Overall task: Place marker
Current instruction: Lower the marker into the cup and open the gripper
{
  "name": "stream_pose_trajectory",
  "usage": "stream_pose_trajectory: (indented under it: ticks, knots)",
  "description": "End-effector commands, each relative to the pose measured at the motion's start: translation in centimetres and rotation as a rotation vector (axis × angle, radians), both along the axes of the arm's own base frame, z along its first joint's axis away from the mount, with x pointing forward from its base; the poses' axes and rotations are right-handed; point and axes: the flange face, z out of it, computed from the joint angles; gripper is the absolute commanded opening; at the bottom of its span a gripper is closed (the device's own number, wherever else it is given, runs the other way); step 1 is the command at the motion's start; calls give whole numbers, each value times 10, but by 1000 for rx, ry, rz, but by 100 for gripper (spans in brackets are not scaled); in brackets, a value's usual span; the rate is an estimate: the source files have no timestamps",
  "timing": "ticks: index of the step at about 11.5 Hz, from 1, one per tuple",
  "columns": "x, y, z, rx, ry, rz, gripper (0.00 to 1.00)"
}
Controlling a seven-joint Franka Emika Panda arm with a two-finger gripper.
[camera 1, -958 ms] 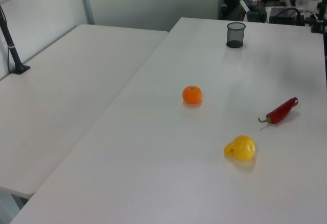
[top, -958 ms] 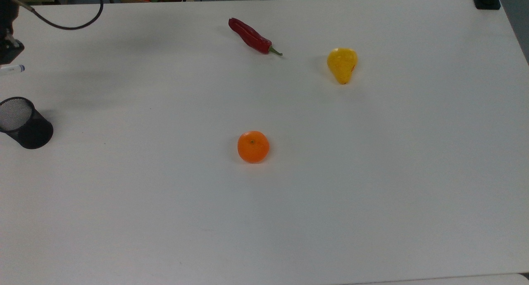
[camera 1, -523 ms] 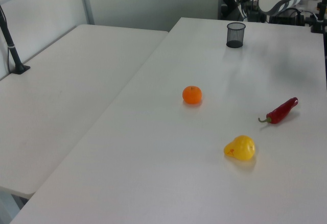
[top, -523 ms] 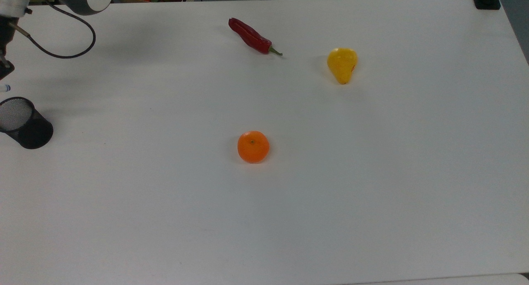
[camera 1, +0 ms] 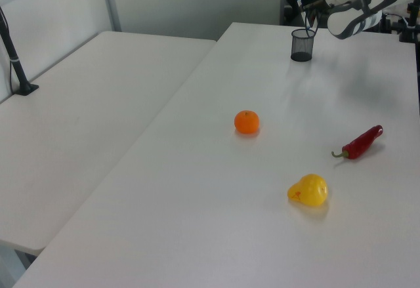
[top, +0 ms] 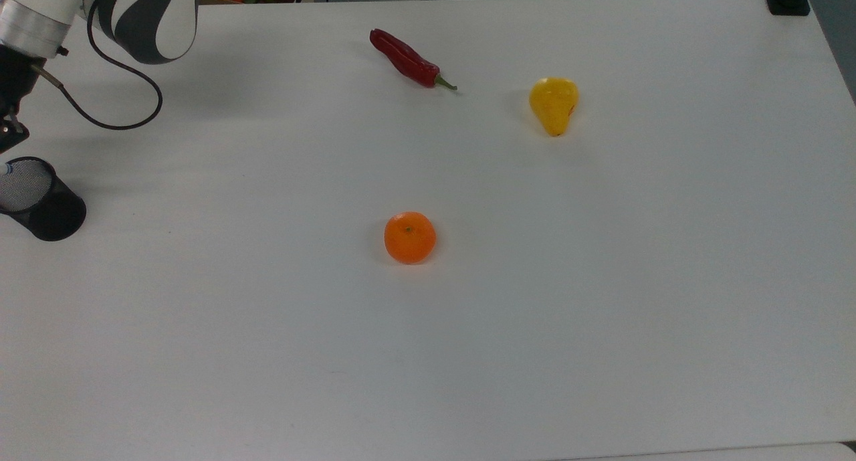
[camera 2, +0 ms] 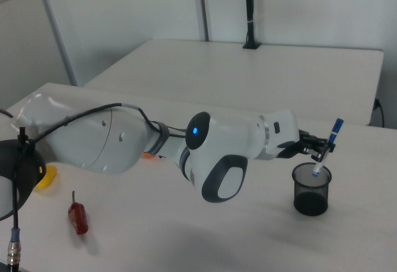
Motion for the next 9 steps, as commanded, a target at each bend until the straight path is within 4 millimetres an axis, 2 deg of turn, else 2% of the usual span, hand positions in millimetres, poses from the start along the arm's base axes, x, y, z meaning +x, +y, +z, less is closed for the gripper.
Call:
stream_pose_trajectory:
  ticks: [1,3,6,7,8,9]
  knots:
    - [0,26,-27,7,-33,17,0]
    - [-2,28,-33,8,-19,21,3]
    - [-2,28,-35,11,-15,21,76]
    - [-2,29,-35,11,-15,22,88]
    - [-2,29,-33,13,-19,20,91]
    - [-2,29,-33,14,-19,19,100]
